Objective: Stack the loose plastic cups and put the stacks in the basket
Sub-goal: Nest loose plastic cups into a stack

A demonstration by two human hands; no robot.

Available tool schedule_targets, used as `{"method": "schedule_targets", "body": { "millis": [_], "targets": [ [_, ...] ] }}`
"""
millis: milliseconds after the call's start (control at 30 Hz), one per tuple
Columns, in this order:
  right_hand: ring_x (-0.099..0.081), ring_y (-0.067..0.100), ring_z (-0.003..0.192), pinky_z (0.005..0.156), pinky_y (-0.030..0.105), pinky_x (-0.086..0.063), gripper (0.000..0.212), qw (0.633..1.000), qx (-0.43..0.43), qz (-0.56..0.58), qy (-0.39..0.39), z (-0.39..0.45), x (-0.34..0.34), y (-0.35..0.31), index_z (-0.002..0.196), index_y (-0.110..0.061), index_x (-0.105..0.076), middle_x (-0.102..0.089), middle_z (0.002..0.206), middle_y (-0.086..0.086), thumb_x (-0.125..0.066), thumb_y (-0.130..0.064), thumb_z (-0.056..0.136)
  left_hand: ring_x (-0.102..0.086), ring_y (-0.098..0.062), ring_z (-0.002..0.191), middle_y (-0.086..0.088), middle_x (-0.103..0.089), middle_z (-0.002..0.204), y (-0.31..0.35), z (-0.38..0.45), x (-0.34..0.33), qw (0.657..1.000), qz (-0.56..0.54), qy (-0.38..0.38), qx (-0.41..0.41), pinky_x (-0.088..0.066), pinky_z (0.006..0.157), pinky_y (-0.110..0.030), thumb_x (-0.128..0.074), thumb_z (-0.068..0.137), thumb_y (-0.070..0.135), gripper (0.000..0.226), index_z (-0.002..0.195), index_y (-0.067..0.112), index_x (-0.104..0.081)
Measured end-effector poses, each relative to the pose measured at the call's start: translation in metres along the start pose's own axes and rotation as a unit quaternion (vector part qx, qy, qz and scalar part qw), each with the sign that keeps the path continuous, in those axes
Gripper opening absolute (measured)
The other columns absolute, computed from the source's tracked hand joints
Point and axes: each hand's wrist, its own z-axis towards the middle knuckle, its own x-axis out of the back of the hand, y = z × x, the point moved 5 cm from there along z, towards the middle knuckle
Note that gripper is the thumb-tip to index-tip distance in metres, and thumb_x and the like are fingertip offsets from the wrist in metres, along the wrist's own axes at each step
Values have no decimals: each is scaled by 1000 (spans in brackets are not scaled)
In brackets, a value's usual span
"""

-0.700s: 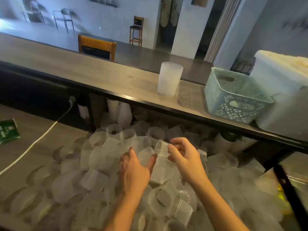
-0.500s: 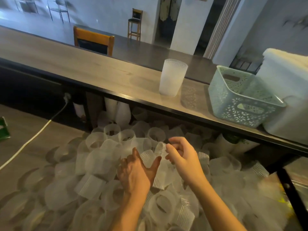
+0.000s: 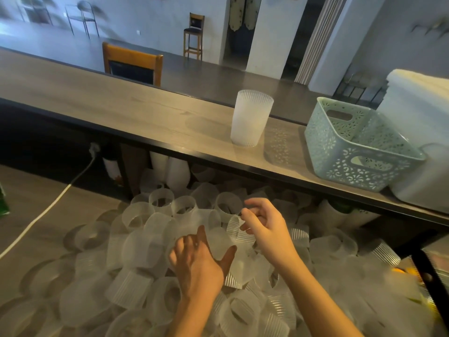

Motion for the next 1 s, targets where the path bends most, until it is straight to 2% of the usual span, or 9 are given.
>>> {"method": "schedule_targets", "body": {
  "millis": [100,267,400,567,600,667,767,900,1000],
  "targets": [
    [-69,12,79,72,25,-56,16,1000,0,11,6,6,4,-3,112,-24,-61,-69,91,-1,-61,-23,96,-49,-28,123,-5,-60,128,-2,0,5,997,-76,22,-9,-39,100,-46,-34,69,89,98,136,20,-53],
    [-69,15,76,70,25,-55,15,999,20,26,24,15,10,-15,109,-23,-63,-70,89,3,-63,-19,95,-49,-16,115,6,-42,127,-8,8,25,962,-272,17,2,-48,91,-32,-64,69,70,87,140,25,-45],
    [-68,16,78,71,28,-57,11,995,67,-9,73,25,18,-39,105,-26,-63,-69,84,-2,-64,-24,95,-53,-13,103,7,-45,116,-19,19,43,932,-359,38,24,-51,83,-33,-57,62,75,86,132,26,-51],
    [-61,11,72,62,17,-50,9,960,189,-78,191,38,26,-94,89,-22,-61,-61,74,-10,-68,-28,92,-58,-13,99,5,-49,113,-29,40,62,907,-417,52,19,-50,74,-26,-57,66,71,70,124,30,-55],
    [-60,8,77,64,14,-49,17,956,189,-86,208,45,26,-102,97,-23,-59,-61,81,-12,-71,-32,90,-57,-9,98,7,-49,113,-30,44,67,900,-432,50,19,-48,71,-21,-58,68,68,67,123,31,-54],
    [-56,5,97,81,14,-48,60,959,147,-96,224,66,26,-108,129,-24,-48,-58,111,-8,-77,-45,81,-56,-4,96,11,-50,114,-33,52,73,888,-457,45,16,-43,69,-17,-60,69,65,61,121,33,-55],
    [-36,18,138,110,34,-36,116,972,77,-105,195,102,22,-108,157,-19,-12,-32,153,2,-84,-50,71,-60,-5,99,12,-57,118,-35,64,81,849,-527,37,23,-46,74,-20,-67,68,59,62,124,36,-52],
    [-26,23,146,118,44,-27,124,981,59,-76,171,139,13,-109,158,-20,-3,-21,161,3,-86,-45,70,-65,-14,105,6,-66,115,-42,76,79,761,-643,14,78,-51,96,-40,-82,57,66,81,128,41,-52],
    [-37,23,138,115,49,-36,114,981,77,-33,175,153,5,-107,154,-21,-13,-34,152,3,-88,-40,70,-66,-15,107,6,-68,115,-46,80,78,747,-660,-6,74,-50,99,-46,-76,49,72,80,121,43,-58]
  ]
}}
